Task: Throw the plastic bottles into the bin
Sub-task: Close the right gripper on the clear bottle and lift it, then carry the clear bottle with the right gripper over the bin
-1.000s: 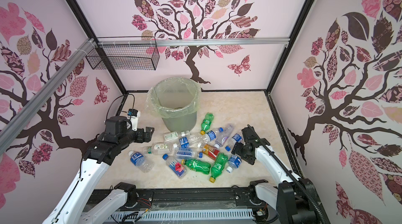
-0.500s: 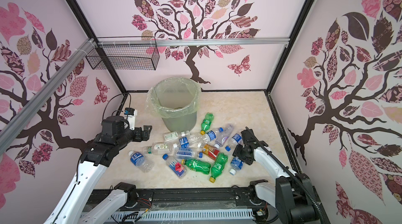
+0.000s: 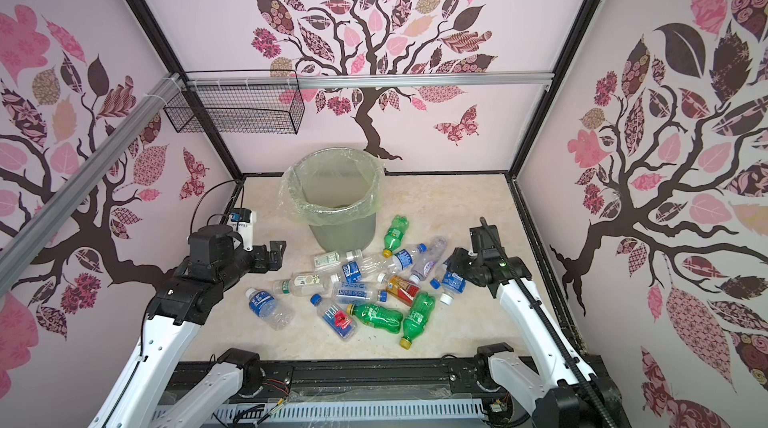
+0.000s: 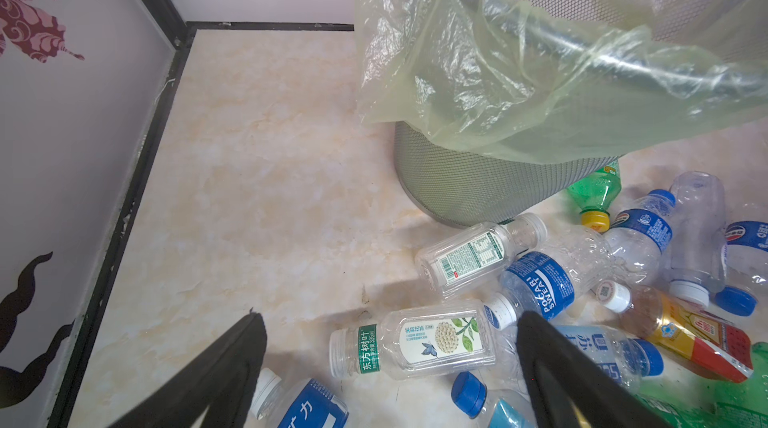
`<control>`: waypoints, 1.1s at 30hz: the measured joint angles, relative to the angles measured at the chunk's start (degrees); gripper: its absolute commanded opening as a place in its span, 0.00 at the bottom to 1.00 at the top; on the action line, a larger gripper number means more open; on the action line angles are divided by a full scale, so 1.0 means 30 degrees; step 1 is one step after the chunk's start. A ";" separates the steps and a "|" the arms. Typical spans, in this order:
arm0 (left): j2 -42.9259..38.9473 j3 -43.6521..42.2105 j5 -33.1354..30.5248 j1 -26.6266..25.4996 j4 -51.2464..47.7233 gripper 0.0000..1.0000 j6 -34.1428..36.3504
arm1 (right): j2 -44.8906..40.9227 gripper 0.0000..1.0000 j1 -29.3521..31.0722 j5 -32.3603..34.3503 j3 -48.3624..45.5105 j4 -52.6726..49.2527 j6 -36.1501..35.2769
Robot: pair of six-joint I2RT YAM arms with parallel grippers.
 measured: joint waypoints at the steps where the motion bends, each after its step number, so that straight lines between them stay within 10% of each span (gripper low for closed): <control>1: -0.0022 0.0000 0.0051 0.0000 -0.0087 0.98 0.0000 | -0.0219 0.48 0.0000 -0.0328 0.0568 0.0146 -0.0393; 19: -0.0007 0.0058 -0.3264 0.0000 -0.2688 0.98 -0.3235 | -0.1610 0.47 0.0044 -0.8036 0.2863 0.8255 -0.2856; 27: -0.0430 0.0058 -0.3621 -0.0007 -0.2878 0.98 -0.4146 | 0.5187 0.49 0.3293 -0.8400 0.9879 0.9930 -0.3417; 33: -0.0816 0.0058 -0.4007 -0.0007 -0.3548 0.98 -0.4772 | 1.2808 0.76 0.6288 -0.7570 1.9110 0.8619 -0.4809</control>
